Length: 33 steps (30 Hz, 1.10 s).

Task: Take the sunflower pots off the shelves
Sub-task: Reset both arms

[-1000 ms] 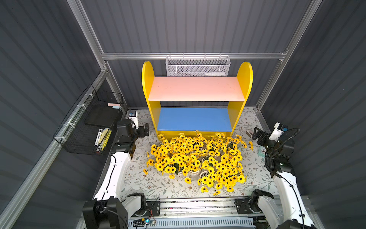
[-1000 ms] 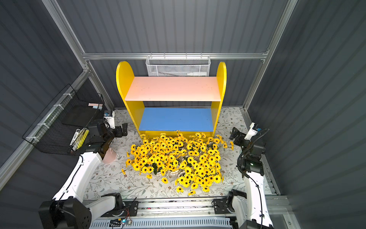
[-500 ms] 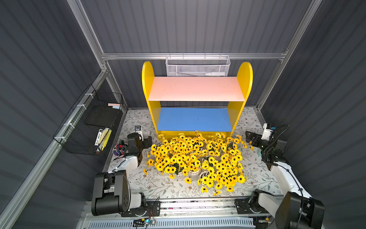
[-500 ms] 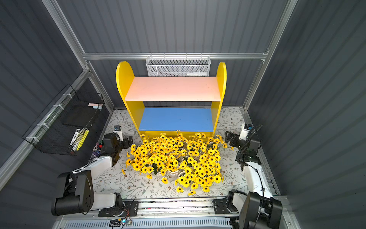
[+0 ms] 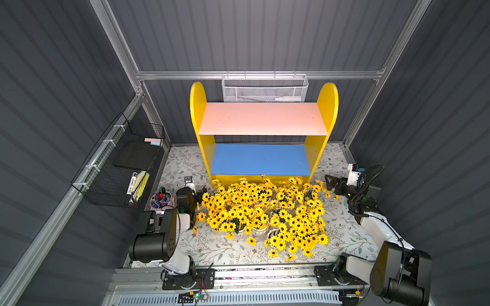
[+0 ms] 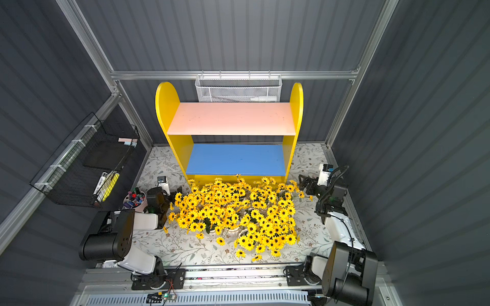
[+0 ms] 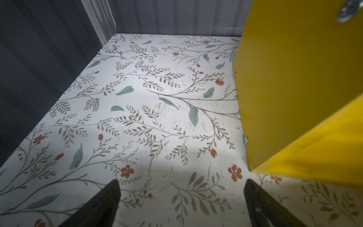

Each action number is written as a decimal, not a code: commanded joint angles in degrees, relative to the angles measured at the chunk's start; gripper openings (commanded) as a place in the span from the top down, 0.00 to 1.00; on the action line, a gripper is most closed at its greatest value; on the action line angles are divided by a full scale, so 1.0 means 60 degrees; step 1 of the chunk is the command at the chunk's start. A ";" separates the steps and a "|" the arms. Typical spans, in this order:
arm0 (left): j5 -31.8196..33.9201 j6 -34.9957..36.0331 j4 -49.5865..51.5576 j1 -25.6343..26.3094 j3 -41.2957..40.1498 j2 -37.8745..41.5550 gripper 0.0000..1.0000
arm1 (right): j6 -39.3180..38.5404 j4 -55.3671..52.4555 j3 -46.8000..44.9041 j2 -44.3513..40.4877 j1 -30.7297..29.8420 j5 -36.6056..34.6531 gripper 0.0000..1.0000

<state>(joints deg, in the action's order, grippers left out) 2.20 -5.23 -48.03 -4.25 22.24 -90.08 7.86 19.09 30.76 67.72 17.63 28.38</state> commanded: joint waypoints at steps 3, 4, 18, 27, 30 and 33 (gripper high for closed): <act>-0.0141 0.0167 -0.0454 0.0106 0.0100 -0.0158 0.01 | -0.0393 0.0567 -0.0200 0.0472 -0.0044 0.0052 0.01; -0.0183 0.0297 -0.0391 0.0171 0.0168 -0.0228 0.00 | -0.0486 0.0602 -0.0209 0.0547 -0.0063 0.0051 0.01; -0.0526 0.0694 -0.1575 0.0460 -0.0015 -0.1067 0.01 | -0.0927 0.1470 -0.0477 0.1837 -0.0481 -0.0108 0.01; -0.0531 0.0792 -0.0762 0.0510 0.0468 -0.1173 0.01 | -0.1004 0.1773 -0.0382 0.2049 -0.0740 -0.0484 0.01; -0.0554 0.0786 -0.0771 0.0518 0.0468 -0.1173 0.01 | -0.0936 0.1758 -0.0398 0.2014 -0.0862 -0.0548 0.01; -0.0540 0.0785 -0.0760 0.0525 0.0469 -0.1173 0.01 | -0.0763 0.2058 -0.0534 0.2000 -0.0908 -0.0494 0.01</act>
<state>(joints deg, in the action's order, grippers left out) -0.01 -1.28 -53.93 -1.54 24.01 -96.40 3.81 28.67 28.16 79.42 12.67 25.39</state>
